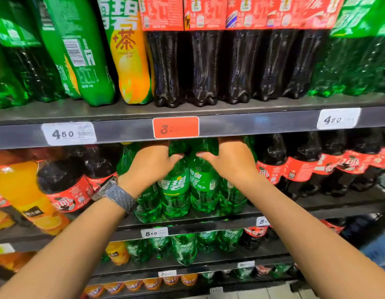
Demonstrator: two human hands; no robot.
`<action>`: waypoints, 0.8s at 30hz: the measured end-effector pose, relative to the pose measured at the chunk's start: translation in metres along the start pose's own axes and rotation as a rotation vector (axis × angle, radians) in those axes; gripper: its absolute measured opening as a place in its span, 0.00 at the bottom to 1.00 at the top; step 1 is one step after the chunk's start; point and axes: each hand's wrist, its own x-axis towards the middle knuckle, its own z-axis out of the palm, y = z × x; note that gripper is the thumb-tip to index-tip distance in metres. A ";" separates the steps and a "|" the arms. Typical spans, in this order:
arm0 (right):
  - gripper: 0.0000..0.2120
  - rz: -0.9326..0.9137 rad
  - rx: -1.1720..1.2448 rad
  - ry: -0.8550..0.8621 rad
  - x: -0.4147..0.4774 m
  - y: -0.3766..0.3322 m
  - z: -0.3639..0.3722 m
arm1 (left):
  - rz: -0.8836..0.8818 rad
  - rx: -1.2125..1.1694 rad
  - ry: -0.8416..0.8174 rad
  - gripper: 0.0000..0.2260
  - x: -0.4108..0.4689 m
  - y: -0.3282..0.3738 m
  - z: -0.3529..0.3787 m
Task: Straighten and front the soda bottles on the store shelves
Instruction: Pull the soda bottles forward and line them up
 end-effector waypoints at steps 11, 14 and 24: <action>0.14 -0.022 0.209 -0.146 0.001 0.011 -0.011 | 0.228 0.041 -0.099 0.21 0.013 0.051 -0.007; 0.12 -0.039 0.312 0.031 -0.013 0.035 -0.022 | 0.155 0.016 -0.260 0.24 0.025 0.058 -0.009; 0.06 0.283 0.284 0.185 -0.040 0.156 -0.043 | -0.033 -0.015 -0.188 0.26 0.027 0.071 0.011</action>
